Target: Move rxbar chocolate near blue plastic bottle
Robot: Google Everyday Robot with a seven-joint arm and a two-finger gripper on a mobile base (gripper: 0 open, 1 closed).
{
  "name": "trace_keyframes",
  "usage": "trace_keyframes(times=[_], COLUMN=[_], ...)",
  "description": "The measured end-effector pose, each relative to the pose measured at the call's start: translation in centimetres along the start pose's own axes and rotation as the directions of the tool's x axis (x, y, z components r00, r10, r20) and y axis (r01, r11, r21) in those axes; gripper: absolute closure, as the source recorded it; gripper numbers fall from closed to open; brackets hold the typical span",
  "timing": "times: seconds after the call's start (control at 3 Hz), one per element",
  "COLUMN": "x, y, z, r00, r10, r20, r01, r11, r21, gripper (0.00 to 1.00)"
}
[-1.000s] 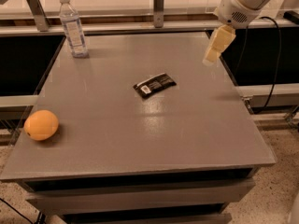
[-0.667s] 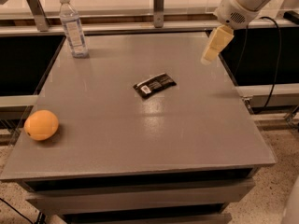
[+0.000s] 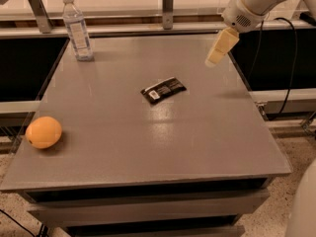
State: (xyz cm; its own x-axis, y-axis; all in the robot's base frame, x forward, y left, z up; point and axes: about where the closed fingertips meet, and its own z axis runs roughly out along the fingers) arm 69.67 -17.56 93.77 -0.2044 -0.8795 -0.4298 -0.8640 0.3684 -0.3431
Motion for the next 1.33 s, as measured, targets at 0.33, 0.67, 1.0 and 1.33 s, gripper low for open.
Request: trace_keyframes(times=[0.33,0.67,1.0,1.33], x=[-0.3,-0.8,-1.7,-3.2], y=[0.5,1.8,3.7,5.8], z=[1.7,3.2,5.3,7.0], r00=[0.999,0.995,0.986,0.97], r10=[0.021,0.018,-0.001,-0.029], r20=[0.043,0.098,0.164,0.241], r01=[-0.019,-0.005,0.04,0.105], r11=[0.9987,0.9914,0.9714,0.9444], r21=[-0.048,-0.131,-0.234,-0.311], gripper=[0.0,0.0,0.0,0.0])
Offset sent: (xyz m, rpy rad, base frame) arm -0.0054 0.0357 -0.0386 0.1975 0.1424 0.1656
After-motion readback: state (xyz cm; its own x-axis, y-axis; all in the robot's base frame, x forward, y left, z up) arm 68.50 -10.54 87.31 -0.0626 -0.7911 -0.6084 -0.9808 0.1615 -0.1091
